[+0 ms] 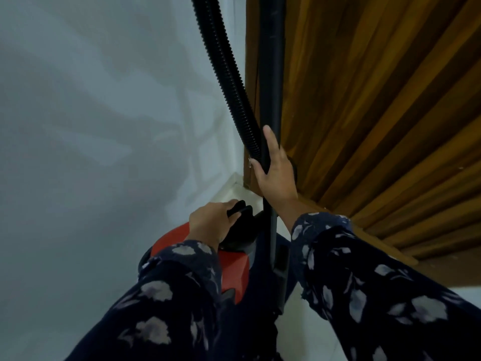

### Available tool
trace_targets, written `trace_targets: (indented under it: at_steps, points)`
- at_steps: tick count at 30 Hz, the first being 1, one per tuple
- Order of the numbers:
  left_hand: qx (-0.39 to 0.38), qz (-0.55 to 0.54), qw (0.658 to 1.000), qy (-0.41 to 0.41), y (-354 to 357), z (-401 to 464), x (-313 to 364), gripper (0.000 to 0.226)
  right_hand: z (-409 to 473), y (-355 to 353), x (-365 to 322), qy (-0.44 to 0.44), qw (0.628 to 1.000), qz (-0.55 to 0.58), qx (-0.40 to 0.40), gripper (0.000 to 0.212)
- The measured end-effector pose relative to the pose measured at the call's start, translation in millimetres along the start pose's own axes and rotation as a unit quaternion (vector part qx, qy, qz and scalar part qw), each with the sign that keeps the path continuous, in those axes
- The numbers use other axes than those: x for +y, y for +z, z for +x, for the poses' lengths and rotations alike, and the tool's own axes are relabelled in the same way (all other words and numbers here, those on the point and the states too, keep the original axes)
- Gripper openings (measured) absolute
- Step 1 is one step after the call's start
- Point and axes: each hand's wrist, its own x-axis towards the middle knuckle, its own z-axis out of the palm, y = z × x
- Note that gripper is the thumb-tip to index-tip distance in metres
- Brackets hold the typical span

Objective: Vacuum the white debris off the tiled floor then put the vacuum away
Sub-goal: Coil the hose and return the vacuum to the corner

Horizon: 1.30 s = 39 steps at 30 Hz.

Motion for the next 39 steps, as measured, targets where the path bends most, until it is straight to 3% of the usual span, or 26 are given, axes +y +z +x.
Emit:
trace_targets:
  at_steps: [8,19,28,33,37,39]
  points:
    - [0.020,0.000,1.000,-0.008,75,115,-28,0.046,50,91,89,0.018,1.000,-0.014,0.011,0.075]
    - [0.074,-0.011,0.997,0.022,191,236,-82,0.047,65,221,163,-0.033,0.996,0.024,0.079,0.079]
    - [0.097,-0.055,0.994,0.013,272,289,-127,0.049,83,250,185,-0.057,0.984,-0.025,0.167,0.083]
    - [0.062,-0.076,0.995,0.022,302,295,-124,0.054,84,254,191,-0.053,0.985,-0.027,0.164,0.085]
    - [0.097,-0.063,0.993,0.031,303,302,-126,0.054,90,258,196,-0.072,0.982,-0.008,0.177,0.080]
    - [0.067,-0.067,0.995,0.032,308,305,-130,0.055,88,263,198,-0.071,0.981,-0.005,0.180,0.078]
